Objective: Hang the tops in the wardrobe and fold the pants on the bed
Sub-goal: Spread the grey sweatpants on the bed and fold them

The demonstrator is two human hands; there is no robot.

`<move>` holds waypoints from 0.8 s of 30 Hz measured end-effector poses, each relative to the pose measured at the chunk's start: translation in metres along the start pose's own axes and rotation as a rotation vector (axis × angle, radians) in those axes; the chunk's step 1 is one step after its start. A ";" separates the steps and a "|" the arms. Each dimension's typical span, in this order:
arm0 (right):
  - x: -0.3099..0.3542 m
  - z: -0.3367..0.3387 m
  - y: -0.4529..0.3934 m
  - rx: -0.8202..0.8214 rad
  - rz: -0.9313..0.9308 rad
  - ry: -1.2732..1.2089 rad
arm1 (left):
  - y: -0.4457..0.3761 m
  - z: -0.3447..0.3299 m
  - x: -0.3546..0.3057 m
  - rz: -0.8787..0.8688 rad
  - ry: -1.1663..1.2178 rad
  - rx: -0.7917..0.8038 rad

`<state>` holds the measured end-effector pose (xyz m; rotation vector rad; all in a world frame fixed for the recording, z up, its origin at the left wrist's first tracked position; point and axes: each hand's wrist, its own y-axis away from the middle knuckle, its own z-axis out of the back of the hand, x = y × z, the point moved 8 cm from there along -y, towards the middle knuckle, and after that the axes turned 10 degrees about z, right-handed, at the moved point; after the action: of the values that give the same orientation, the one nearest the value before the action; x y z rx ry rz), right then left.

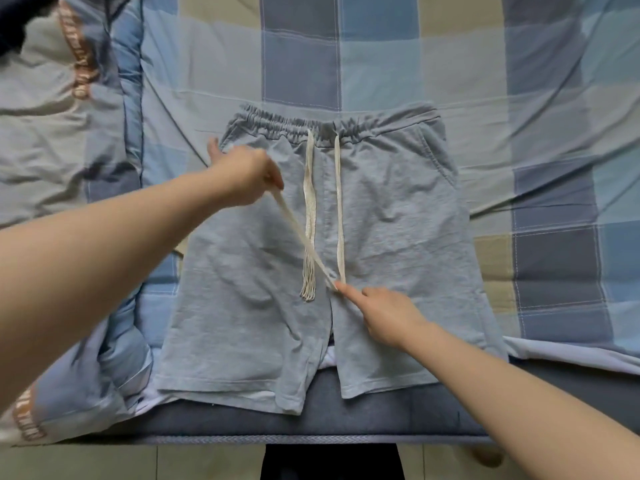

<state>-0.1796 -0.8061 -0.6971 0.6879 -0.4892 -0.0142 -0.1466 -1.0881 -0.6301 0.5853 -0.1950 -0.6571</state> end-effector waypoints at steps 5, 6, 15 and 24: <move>0.012 -0.004 -0.015 -0.013 -0.047 0.069 | -0.022 0.008 -0.075 -0.178 -0.077 -0.317; 0.013 -0.005 -0.017 -0.009 -0.043 0.082 | -0.021 0.003 -0.087 -0.216 -0.120 -0.335; -0.070 0.005 0.030 -0.475 -0.371 -0.657 | 0.012 -0.053 -0.112 -0.159 -0.026 -0.244; -0.183 -0.046 0.151 -0.609 -1.031 -0.728 | 0.088 -0.147 -0.125 -0.005 0.146 0.094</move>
<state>-0.3441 -0.6293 -0.7142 0.2436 -0.7256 -1.3690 -0.1473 -0.8873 -0.6999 0.7219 -0.0878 -0.6100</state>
